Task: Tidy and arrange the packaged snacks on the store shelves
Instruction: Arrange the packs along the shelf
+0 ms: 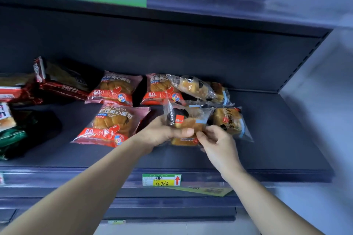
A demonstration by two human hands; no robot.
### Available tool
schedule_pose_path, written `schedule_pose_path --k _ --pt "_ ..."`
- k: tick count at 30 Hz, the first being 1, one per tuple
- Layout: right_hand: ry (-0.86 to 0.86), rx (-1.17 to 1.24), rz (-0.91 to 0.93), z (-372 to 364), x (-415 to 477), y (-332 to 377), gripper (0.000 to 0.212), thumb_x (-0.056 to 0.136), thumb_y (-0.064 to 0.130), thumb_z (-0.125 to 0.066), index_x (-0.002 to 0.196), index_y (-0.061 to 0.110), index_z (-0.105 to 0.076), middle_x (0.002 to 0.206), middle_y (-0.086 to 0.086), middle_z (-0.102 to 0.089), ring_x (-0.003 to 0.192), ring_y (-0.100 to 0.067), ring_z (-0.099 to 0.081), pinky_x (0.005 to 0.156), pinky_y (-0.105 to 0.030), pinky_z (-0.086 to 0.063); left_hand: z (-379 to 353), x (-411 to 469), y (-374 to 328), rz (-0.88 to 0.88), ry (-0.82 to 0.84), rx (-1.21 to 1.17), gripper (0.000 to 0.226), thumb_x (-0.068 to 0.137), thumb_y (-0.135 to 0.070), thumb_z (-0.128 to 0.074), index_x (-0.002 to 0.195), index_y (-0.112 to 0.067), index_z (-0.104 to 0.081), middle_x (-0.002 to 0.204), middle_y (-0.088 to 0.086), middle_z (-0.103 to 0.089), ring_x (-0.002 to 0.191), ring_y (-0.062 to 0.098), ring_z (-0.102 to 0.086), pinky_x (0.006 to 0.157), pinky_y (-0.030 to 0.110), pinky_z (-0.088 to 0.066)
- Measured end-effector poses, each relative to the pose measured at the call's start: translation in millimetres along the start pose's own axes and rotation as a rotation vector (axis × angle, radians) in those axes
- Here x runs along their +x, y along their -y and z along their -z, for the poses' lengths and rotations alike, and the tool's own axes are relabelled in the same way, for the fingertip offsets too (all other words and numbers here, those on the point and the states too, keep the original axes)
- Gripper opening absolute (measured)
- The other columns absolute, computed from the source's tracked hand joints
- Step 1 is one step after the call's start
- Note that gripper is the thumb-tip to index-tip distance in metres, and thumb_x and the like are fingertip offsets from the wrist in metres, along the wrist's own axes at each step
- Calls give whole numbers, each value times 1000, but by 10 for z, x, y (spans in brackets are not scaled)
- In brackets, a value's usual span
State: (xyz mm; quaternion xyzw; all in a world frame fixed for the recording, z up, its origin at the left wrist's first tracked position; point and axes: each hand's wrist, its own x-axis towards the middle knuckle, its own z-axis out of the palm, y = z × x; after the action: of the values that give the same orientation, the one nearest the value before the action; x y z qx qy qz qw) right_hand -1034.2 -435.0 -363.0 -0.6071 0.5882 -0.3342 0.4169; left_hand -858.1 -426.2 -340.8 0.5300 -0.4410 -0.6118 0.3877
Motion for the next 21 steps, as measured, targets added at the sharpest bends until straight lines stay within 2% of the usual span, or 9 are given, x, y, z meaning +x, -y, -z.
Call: schedule_pose_path --k 2,6,8,10,13,14,16,19,21 --pt "-19 -21 28 -13 5 0 3 84 25 -68 85 26 -66 83 10 -71 80 -7 -67 78 -40 -57 -21 -10 19 -50 -42 -9 30 74 7 -74 97 -10 -65 69 -9 -72 62 0 -65 53 6 -45" --pt "-156 -258 211 61 -4 125 3 86 20 -66 86 22 -66 74 19 -63 69 0 -62 66 -22 -52 -23 74 28 -50 -188 -108 54 56 -15 -85 106 -13 -66 99 3 -75 93 19 -71 83 31 -55" --pt "-325 -263 322 173 40 242 8 86 15 -64 82 21 -67 70 18 -61 65 -6 -60 56 -17 -44 -46 110 3 12 -230 -200 45 64 -20 -83 106 -12 -68 95 3 -75 88 18 -72 77 31 -56" --pt "-468 -295 347 317 197 265 8 85 15 -62 86 21 -67 80 6 -66 78 -20 -61 67 -28 -44 -88 130 -44 71 -253 -253 35 74 -22 -79 106 -12 -68 92 3 -76 81 17 -72 67 28 -56" --pt "-397 -565 -47 501 489 140 31 87 28 -57 118 22 -59 121 -10 -56 114 -33 -47 95 -39 -34 -145 162 -90 103 -311 -349 31 78 -23 -77 104 -9 -67 87 4 -76 71 15 -73 62 27 -58" --pt "-317 -551 -215 551 541 113 41 87 30 -58 127 20 -52 129 -11 -51 118 -32 -44 99 -41 -34 -163 171 -97 96 -336 -374 31 78 -22 -78 103 -9 -66 86 4 -76 69 15 -73 60 27 -59" --pt "-194 -278 -402 599 590 91 52 87 26 -65 130 9 -44 125 -11 -51 110 -27 -48 91 -37 -39 -198 170 -102 72 -368 -414 29 79 -19 -78 102 -8 -63 82 3 -75 65 15 -72 55 26 -58" --pt "-145 -11 -401 636 616 48 38 79 16 -76 109 2 -59 103 -5 -62 101 -23 -59 80 -30 -43 -226 133 -89 41 -377 -427 16 79 -9 -76 86 -9 -61 67 0 -73 57 13 -70 48 25 -56" --pt "-150 0 -317 621 604 35 29 72 11 -79 98 12 -66 99 1 -70 98 -22 -65 89 -37 -49 -221 77 -75 14 -329 -386 11 79 -3 -74 84 -7 -65 73 6 -74 62 18 -72 50 29 -57"
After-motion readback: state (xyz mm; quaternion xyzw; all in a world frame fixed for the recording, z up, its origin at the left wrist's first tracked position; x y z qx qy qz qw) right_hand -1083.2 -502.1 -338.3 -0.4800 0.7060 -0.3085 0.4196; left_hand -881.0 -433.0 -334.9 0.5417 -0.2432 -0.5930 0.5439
